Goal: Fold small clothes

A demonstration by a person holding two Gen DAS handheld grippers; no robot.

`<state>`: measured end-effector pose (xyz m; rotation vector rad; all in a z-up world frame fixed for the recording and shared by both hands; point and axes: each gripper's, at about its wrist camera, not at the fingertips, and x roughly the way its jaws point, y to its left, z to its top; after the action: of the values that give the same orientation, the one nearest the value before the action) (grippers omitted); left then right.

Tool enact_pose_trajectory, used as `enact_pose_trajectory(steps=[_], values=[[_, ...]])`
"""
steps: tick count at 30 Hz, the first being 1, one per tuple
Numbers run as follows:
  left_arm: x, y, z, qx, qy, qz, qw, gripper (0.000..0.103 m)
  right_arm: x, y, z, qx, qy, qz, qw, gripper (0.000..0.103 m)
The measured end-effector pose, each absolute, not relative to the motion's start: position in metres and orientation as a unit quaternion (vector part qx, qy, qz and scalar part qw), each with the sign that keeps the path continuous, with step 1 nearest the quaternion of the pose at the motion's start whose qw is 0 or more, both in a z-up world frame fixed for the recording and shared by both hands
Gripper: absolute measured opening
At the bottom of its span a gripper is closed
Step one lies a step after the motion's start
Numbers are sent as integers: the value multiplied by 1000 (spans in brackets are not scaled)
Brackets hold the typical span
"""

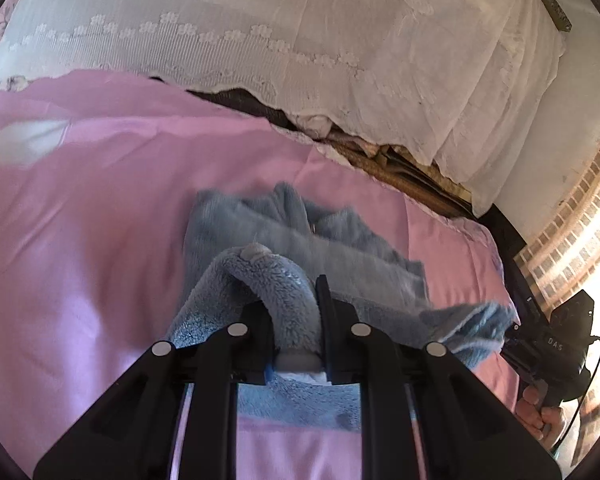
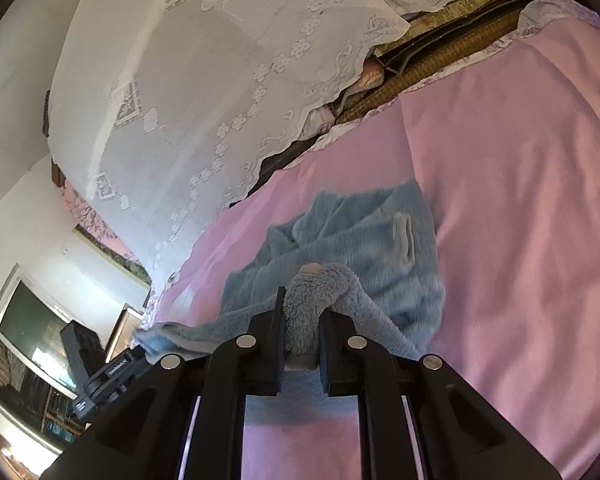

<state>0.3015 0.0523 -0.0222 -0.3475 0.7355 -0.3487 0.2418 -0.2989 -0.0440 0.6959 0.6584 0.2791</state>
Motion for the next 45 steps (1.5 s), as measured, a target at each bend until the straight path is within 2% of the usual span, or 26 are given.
enact_pose_trajectory(steps=[11,19,35,45], values=[[371,51,-20,-194,348,-142,906,16,318,-298,-37,325,301,114,889,13],[420,45,-40,-217,362,-128,898,16,380,-302,-52,332,305,98,887,13],[447,19,-75,-92,384,-77,915,16,414,-312,-92,320,334,50,885,13],[445,15,-81,-72,377,-69,921,17,412,-310,-96,308,336,41,889,13]])
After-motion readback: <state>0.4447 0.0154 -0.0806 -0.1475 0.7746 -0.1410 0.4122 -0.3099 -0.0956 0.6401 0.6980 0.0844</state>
